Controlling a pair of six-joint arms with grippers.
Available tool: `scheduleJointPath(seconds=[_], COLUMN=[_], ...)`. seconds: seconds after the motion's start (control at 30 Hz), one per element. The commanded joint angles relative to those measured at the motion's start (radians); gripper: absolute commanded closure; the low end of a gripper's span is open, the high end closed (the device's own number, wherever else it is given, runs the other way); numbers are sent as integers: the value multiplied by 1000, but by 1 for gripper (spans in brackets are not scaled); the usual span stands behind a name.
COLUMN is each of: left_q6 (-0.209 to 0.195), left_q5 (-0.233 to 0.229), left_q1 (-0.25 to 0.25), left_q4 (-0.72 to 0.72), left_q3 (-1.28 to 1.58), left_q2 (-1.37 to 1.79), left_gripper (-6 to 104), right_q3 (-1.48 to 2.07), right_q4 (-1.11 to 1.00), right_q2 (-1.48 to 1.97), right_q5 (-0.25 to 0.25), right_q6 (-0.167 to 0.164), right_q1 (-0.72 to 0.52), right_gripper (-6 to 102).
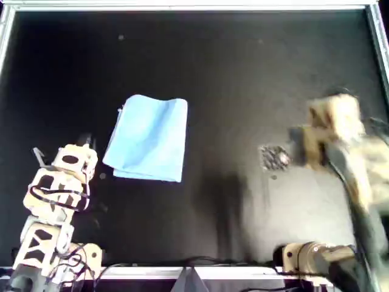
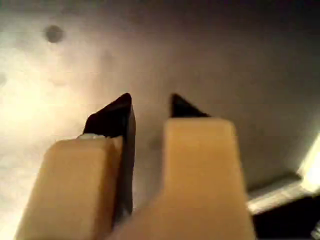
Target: Fold a cloth
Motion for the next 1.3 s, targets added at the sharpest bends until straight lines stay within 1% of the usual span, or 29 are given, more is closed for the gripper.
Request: scheduleJointPath(seconds=[0.0,0.03,0.07,0.1,0.13,0.17,0.3,0.33,0.4,0.43,0.5,0.57,0.67,0.93,0.97,1.03,1.1,1.13,1.27], left_q6=[-3,-3,-3,-3,-3,-3,-5,-5,-5,-5,3,-3,-3,-5,-5,-5,-5,-5,-5], left_q5=[2,-2,-5,-5,-5,-5,-3,-3,-9,-11,-11,-11,-11,-11,-8,6,8,9,9], left_q1=[14,14,14,14,14,14,14,14,25,28,28,28,28,34,49,98,138,147,152], left_q4=[-3,-3,-3,-3,-3,-3,-3,-3,-3,-3,-3,-3,-2,-2,-2,-2,-2,-2,0], left_q3=[-6,-6,-6,-6,-6,-6,-6,-6,-6,-6,-6,-8,-9,-6,-6,-6,-6,-6,-6], left_q2=[23,23,23,23,23,23,25,25,25,25,26,52,107,109,109,109,109,109,109], left_gripper=[43,43,43,43,43,43,43,43,43,43,43,43,43,43,43,43,43,43,43], right_q3=[26,43,61,81,103,130,290,341,456,515,632,750,896,1097,1118,1163,1209,1235,1368], right_q4=[-52,-61,-66,-75,-89,-112,-276,-325,-420,-463,-540,-604,-672,-910,-933,-979,-1025,-1045,-1115], right_q2=[239,285,331,382,431,477,661,713,836,885,992,1048,1042,1037,1037,1042,1043,1043,1046], right_q5=[9,11,23,46,83,129,365,414,476,492,502,514,514,512,512,512,512,512,512], right_q6=[-6,-6,-6,-6,-6,-6,-6,-6,-6,-6,-8,-8,-8,-8,-8,-8,-8,-8,-6], right_q1=[-6,-6,-6,-6,-6,-6,-3,-3,5,11,-2,-3,-5,-5,-5,-5,-6,-6,-6], right_gripper=[95,99,99,98,97,96,96,96,96,96,96,96,95,95,95,95,95,95,95])
